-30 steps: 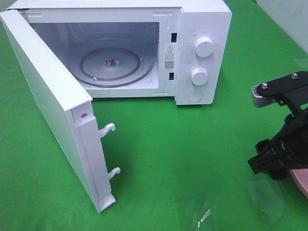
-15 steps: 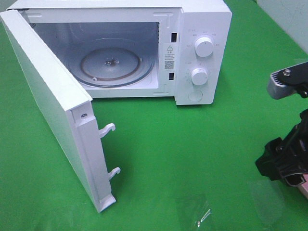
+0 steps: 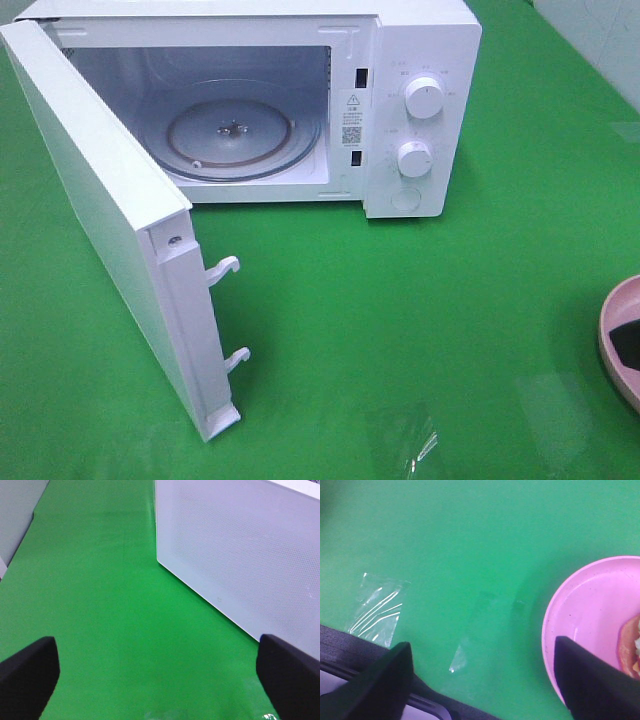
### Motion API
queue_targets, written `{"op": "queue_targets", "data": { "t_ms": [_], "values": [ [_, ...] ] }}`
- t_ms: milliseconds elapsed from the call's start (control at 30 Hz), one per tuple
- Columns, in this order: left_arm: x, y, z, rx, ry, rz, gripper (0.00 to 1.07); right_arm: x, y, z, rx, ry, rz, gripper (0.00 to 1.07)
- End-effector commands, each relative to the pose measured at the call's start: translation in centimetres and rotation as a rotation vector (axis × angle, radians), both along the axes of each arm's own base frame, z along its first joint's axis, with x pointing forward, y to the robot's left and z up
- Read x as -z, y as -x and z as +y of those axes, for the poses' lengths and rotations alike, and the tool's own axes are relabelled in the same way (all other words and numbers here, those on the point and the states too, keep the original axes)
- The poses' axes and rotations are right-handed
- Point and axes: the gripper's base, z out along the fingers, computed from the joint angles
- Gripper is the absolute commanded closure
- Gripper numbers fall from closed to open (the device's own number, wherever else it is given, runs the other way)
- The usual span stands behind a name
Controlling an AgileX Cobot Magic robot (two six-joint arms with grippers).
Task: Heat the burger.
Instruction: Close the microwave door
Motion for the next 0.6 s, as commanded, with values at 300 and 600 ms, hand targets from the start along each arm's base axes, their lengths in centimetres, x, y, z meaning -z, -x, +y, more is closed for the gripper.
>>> {"op": "queue_targets", "data": {
  "t_ms": [300,600],
  "values": [
    [0.0,0.2,0.0,0.0,0.002,-0.022,0.07,-1.4,3.1,-2.2,0.048,-0.042,-0.064,0.31],
    [0.0,0.2,0.0,0.0,0.002,-0.022,0.07,-2.8,5.8,-4.6,0.206,-0.116,-0.244,0.31]
  ]
}}
